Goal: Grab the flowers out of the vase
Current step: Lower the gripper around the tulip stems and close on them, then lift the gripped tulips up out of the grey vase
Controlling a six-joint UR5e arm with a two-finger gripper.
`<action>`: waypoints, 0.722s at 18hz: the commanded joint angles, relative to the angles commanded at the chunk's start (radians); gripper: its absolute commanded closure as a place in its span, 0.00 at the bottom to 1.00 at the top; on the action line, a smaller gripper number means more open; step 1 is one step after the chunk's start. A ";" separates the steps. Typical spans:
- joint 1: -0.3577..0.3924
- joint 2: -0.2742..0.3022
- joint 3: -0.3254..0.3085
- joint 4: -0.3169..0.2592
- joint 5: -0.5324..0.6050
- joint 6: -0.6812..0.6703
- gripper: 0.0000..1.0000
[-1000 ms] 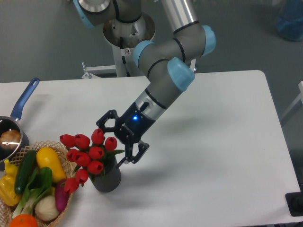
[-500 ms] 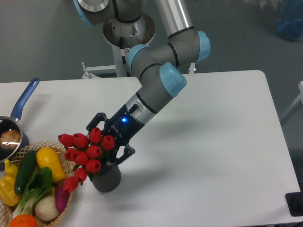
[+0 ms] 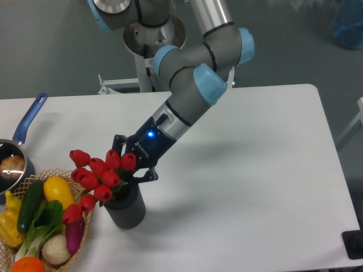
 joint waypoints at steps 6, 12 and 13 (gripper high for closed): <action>0.002 0.052 0.034 0.000 -0.002 -0.086 1.00; 0.014 0.075 0.107 0.000 -0.044 -0.213 1.00; 0.018 0.077 0.113 0.000 -0.057 -0.224 1.00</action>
